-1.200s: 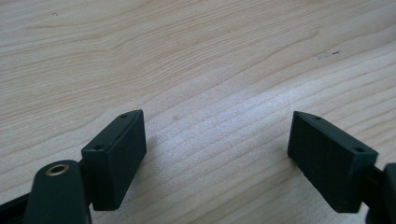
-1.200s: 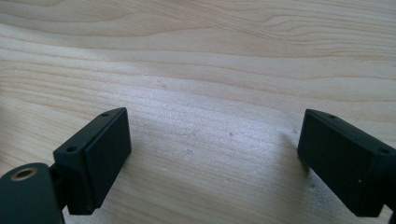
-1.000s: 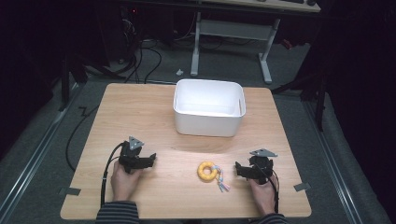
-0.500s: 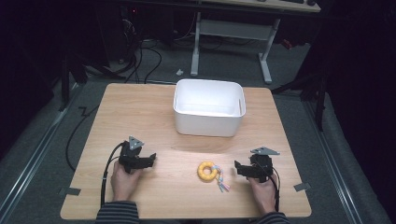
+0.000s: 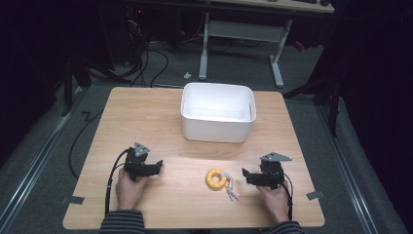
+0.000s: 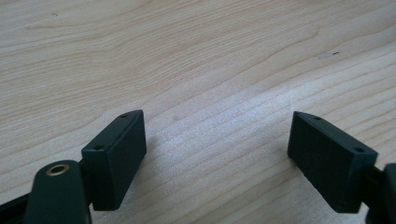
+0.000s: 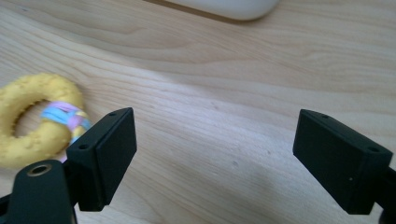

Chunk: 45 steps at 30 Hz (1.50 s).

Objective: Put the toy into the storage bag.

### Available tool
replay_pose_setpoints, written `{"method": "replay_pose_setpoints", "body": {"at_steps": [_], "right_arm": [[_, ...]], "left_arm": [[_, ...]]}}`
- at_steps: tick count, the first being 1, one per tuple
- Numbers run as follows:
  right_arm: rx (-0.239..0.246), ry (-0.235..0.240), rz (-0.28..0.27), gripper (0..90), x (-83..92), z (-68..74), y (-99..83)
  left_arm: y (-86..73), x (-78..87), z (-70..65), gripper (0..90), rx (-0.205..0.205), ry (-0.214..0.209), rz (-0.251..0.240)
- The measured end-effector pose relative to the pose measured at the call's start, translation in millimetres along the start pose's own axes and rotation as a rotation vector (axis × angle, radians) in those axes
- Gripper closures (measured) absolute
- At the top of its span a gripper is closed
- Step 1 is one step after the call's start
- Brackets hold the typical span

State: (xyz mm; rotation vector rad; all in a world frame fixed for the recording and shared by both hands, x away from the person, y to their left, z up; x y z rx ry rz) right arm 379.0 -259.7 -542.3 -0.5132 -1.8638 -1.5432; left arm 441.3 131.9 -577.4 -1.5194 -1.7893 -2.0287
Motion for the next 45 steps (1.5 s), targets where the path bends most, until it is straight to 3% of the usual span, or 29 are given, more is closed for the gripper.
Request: {"method": "replay_pose_setpoints", "body": {"at_steps": [10,19,26,33,39,45], "right_arm": [[0.076,0.065,-0.028,16.2,12.2,23.0,12.8],[0.141,0.130,-0.017,21.1,13.4,45.6,18.1],[0.167,0.213,0.001,32.4,6.8,64.1,19.5],[0.193,0.250,0.038,37.4,-2.0,73.2,18.6],[0.191,0.250,0.069,39.6,-8.4,78.3,19.1],[0.237,0.231,0.101,45.1,-15.6,83.9,19.8]], "left_arm": [[0.0,0.0,0.0,19.8,0.000,0.000,0.000],[0.0,0.0,0.0,19.8,0.001,0.000,0.000],[0.1,0.0,0.0,19.8,0.001,0.000,-0.001],[0.1,0.0,0.0,19.8,0.001,0.000,-0.001],[0.1,0.0,0.0,19.8,0.001,0.000,-0.001],[0.1,0.0,0.0,19.8,0.001,0.000,-0.001]]}}
Point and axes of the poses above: each handheld gripper's, and its own axes: x roughly backward along the jaws, y roughly out of its top, z roughly to its left, the point moved 6 cm from there along -x, roughly forward along the jaws, and after that the axes turned 11 degrees about -y, right-handed, at the moved point
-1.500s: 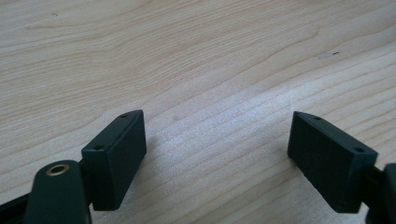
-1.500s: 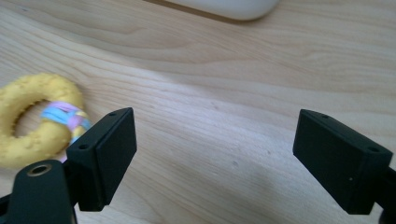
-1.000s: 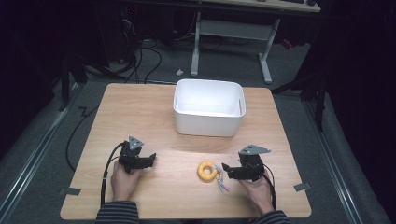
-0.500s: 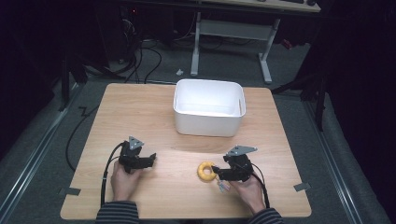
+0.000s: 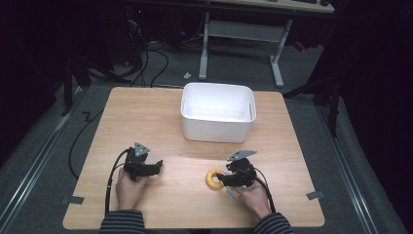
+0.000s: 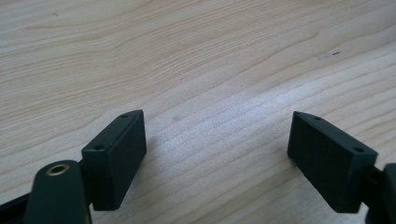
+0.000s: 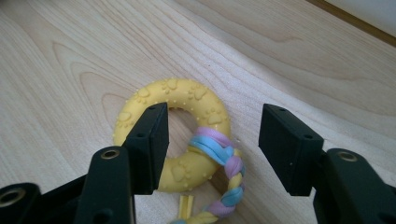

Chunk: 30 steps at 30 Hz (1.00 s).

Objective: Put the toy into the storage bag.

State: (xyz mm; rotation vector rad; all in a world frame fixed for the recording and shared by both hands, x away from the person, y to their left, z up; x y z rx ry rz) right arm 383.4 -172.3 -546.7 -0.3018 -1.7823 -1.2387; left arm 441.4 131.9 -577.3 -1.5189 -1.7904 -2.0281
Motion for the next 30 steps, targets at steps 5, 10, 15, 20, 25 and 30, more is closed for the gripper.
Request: {"method": "replay_pose_setpoints", "body": {"at_steps": [5,10,15,20,25,30], "right_arm": [[0.031,-0.015,0.020,49.6,-4.6,3.0,2.2],[0.046,-0.015,0.060,51.9,-8.6,4.9,2.3],[0.052,-0.030,0.081,55.7,-10.7,5.2,2.2],[0.055,-0.029,0.105,59.5,-12.0,5.5,0.8],[0.051,-0.026,0.115,60.0,-12.6,5.4,1.0],[0.084,-0.047,0.145,60.6,-14.7,7.1,3.1]], "left_arm": [[0.0,0.0,0.0,19.8,0.000,0.000,0.000],[0.0,0.0,0.0,19.8,0.000,0.000,0.000],[0.0,0.0,0.0,19.8,0.000,0.000,0.000],[0.0,0.0,0.0,19.8,0.000,0.000,0.000],[0.1,0.0,0.1,19.8,0.000,0.000,0.000],[0.0,0.0,0.1,19.9,0.000,0.000,0.000]]}}
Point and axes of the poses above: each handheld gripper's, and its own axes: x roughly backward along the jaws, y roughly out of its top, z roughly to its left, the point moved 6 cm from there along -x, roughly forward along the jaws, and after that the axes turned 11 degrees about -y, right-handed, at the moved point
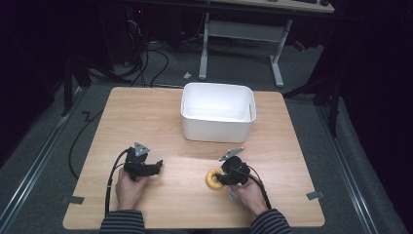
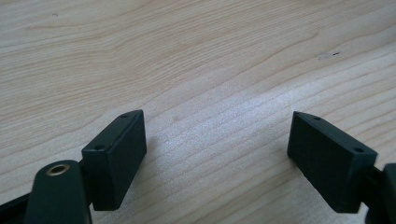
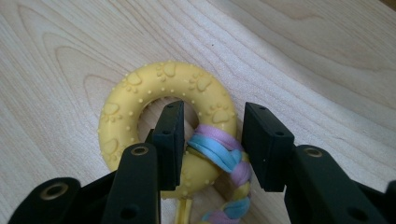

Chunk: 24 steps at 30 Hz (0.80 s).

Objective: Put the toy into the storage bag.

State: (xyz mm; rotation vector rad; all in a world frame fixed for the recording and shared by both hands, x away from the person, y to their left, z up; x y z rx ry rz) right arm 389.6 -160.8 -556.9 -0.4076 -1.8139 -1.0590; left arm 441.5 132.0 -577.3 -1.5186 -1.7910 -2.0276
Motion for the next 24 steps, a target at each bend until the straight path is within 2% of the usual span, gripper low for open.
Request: {"method": "replay_pose_setpoints", "body": {"at_steps": [3,8,12,18,19,24], "right_arm": [[0.032,-0.024,0.003,62.0,-0.7,2.2,2.0],[0.033,-0.017,-0.002,63.6,-0.5,2.2,1.5],[0.067,-0.026,0.010,65.4,-0.3,3.1,3.9],[0.064,-0.018,-0.007,65.9,0.2,2.3,3.2],[0.072,-0.024,-0.031,66.1,0.9,1.1,3.2],[0.063,-0.013,-0.051,66.1,4.1,-1.4,4.1]], "left_arm": [[0.0,0.0,0.1,19.9,0.000,-0.001,0.001],[0.0,0.0,0.1,19.9,0.000,-0.001,0.001],[0.1,0.0,0.1,20.0,-0.001,0.003,0.002],[0.0,0.0,0.0,20.0,-0.001,0.005,0.000],[0.0,0.0,-0.1,20.0,-0.001,0.005,0.000],[-0.1,0.1,-0.1,19.9,-0.001,0.005,0.001]]}}
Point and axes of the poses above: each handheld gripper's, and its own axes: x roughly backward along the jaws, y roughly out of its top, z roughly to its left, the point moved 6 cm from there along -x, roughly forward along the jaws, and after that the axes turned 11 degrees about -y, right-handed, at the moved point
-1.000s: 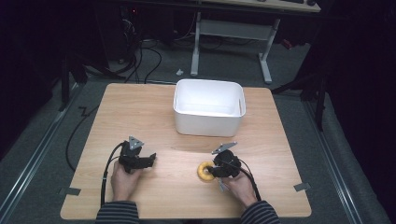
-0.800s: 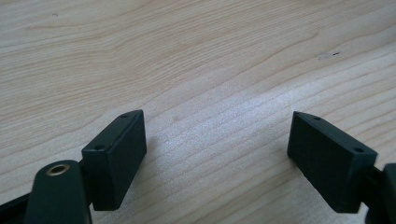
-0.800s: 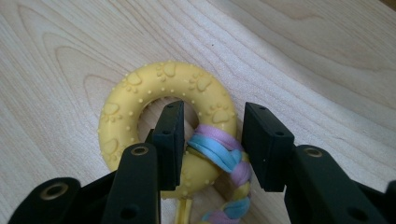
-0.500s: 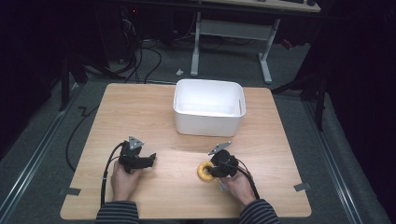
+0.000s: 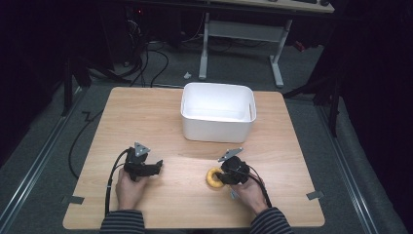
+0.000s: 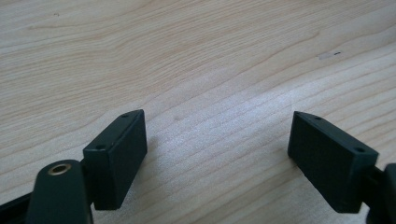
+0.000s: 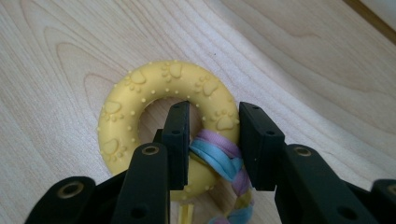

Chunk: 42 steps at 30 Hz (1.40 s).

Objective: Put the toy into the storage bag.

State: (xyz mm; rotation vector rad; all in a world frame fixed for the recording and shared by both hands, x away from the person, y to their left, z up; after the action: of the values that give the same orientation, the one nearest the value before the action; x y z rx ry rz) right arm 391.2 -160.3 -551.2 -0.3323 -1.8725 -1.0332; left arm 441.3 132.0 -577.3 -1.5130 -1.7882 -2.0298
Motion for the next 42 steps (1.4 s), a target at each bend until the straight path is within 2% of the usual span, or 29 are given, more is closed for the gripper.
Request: {"method": "replay_pose_setpoints", "body": {"at_steps": [8,9,16,22,28,32,39,42], "right_arm": [[-0.027,0.006,-0.030,66.1,14.6,-8.6,-4.4],[-0.048,0.009,-0.036,66.1,19.4,-12.3,-7.3],[-0.086,0.011,-0.039,66.1,26.9,-26.2,-14.4],[-0.070,0.001,-0.038,66.1,36.8,-33.5,-14.4],[-0.088,0.002,-0.049,66.2,50.0,-42.1,-12.0],[-0.069,-0.018,-0.049,66.1,57.1,-48.0,-9.2],[-0.082,-0.014,-0.069,66.2,70.7,-58.9,-6.4],[-0.109,-0.007,-0.066,66.2,75.5,-65.7,-6.4]], "left_arm": [[0.1,0.0,0.2,20.2,0.002,-0.002,-0.001],[0.1,0.0,0.3,20.2,0.002,-0.002,0.000],[0.4,-0.1,0.8,20.5,0.003,-0.002,-0.002],[0.4,-0.1,0.8,20.6,0.003,-0.002,-0.002],[0.4,-0.1,0.8,20.6,0.003,-0.002,-0.002],[0.4,-0.1,0.8,20.6,0.003,-0.003,-0.002],[0.3,-0.1,0.7,20.5,0.003,-0.002,-0.002],[0.3,0.0,0.8,20.6,0.003,-0.003,-0.002]]}}
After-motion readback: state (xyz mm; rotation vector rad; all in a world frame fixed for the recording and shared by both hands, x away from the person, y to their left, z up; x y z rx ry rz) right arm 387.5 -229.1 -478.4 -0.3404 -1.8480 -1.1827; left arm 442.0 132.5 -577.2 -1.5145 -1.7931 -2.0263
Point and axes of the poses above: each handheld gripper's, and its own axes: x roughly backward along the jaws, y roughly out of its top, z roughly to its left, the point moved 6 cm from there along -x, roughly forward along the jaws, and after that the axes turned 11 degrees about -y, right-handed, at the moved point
